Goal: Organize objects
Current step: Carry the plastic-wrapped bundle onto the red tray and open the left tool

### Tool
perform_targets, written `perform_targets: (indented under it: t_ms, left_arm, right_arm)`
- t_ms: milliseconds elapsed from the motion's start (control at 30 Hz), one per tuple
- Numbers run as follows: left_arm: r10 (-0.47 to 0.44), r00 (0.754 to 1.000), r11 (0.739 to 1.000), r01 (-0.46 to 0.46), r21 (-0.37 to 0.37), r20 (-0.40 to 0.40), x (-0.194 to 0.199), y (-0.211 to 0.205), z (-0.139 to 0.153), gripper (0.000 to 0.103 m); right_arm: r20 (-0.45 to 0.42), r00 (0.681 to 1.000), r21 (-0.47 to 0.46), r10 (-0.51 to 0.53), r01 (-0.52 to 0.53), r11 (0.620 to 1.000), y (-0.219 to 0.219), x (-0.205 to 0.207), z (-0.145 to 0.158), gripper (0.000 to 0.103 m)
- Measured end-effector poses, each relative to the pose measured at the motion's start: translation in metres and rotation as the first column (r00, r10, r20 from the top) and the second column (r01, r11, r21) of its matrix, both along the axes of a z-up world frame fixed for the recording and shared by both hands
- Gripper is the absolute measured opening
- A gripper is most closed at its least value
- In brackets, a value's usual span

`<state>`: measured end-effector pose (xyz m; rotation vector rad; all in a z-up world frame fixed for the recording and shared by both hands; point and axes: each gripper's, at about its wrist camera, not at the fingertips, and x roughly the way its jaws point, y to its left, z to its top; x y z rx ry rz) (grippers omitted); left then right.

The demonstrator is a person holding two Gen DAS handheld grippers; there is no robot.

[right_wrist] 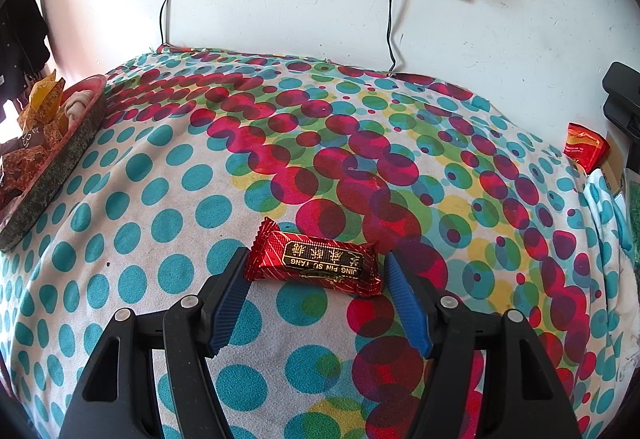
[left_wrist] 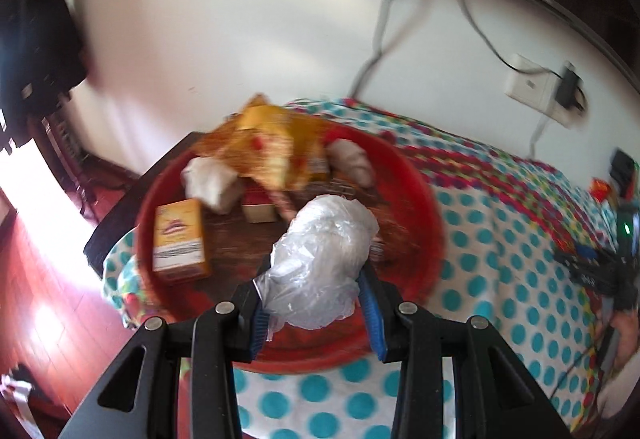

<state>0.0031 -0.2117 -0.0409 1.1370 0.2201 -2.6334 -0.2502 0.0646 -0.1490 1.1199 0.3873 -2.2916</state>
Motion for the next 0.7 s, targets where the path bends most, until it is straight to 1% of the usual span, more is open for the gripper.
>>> perform_targets:
  t_ms: [100, 200, 267, 367, 500, 633, 700]
  left_arm:
    - [0.042, 0.999, 0.999, -0.042, 0.022, 0.003, 0.0, -0.019, -0.003, 0.04]
    - [0.057, 0.998, 0.998, -0.057, 0.015, 0.025, -0.005, -0.026, -0.011, 0.04]
    - [0.061, 0.997, 0.998, -0.062, 0.023, 0.041, -0.008, -0.029, -0.019, 0.04]
    - [0.079, 0.995, 0.997, -0.08, 0.006, 0.065, -0.017, -0.032, -0.03, 0.04]
    - [0.122, 0.991, 0.992, -0.124, 0.032, 0.057, -0.024, -0.045, -0.038, 0.04]
    - [0.113, 0.993, 0.993, -0.114, 0.027, 0.037, -0.029, -0.046, -0.045, 0.04]
    - [0.088, 0.995, 0.996, -0.089, 0.026, 0.037, -0.031, -0.043, -0.049, 0.04]
  right_arm:
    - [-0.001, 1.0, 0.001, 0.002, -0.002, 1.0, 0.0, 0.0, 0.0, 0.065]
    - [0.0, 1.0, 0.0, 0.005, -0.005, 1.0, 0.0, 0.0, 0.0, 0.065]
    - [-0.001, 1.0, 0.0, 0.006, -0.006, 1.0, 0.001, 0.0, 0.0, 0.065]
    - [-0.001, 1.0, -0.001, 0.008, -0.008, 1.0, 0.002, -0.001, 0.0, 0.065]
    - [-0.001, 1.0, -0.001, 0.01, -0.01, 1.0, 0.001, 0.0, 0.0, 0.065]
    - [0.0, 1.0, -0.001, 0.012, -0.012, 1.0, 0.001, 0.0, -0.001, 0.065]
    - [-0.001, 1.0, 0.0, 0.012, -0.012, 1.0, 0.0, 0.0, 0.0, 0.065]
